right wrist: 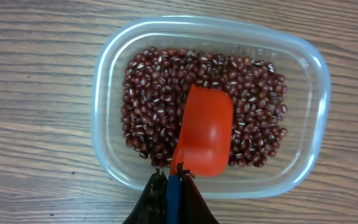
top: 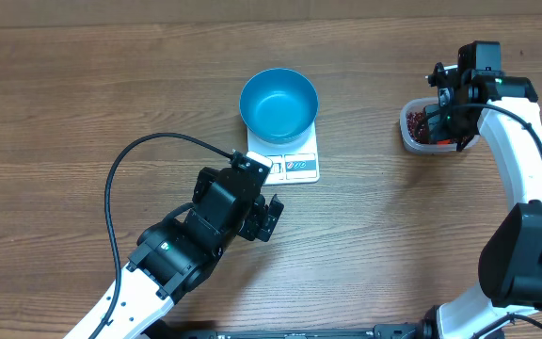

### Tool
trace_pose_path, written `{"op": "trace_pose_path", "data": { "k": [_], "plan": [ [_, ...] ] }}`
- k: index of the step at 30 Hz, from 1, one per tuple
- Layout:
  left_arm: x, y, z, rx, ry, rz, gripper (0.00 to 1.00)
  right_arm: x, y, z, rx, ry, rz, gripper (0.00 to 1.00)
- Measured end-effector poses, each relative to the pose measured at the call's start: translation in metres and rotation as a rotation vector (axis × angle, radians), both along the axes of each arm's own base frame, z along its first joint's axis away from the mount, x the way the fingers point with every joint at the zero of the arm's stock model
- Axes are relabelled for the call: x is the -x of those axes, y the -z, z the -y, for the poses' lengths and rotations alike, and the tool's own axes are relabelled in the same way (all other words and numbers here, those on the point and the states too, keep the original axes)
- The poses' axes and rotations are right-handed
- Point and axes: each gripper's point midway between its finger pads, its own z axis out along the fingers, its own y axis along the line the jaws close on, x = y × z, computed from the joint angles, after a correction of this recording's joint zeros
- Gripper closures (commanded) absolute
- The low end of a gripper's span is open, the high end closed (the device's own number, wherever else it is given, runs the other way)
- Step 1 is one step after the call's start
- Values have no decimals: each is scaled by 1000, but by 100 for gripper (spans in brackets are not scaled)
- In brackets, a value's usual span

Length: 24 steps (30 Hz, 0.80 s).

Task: Scoop item into bowl and weigh 150g on scale
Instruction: 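Lower the scoop into the beans and dig with the right gripper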

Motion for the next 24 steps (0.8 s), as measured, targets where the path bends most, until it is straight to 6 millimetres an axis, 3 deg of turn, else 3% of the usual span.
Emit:
{"op": "trace_pose_path", "data": {
  "k": [15, 24],
  "plan": [
    [0, 0, 0, 0, 0, 0, 1, -5, 13, -16, -91, -25, 30, 96],
    [0, 0, 0, 0, 0, 0, 0, -6, 13, -15, -115, 3, 35, 96]
  ]
}}
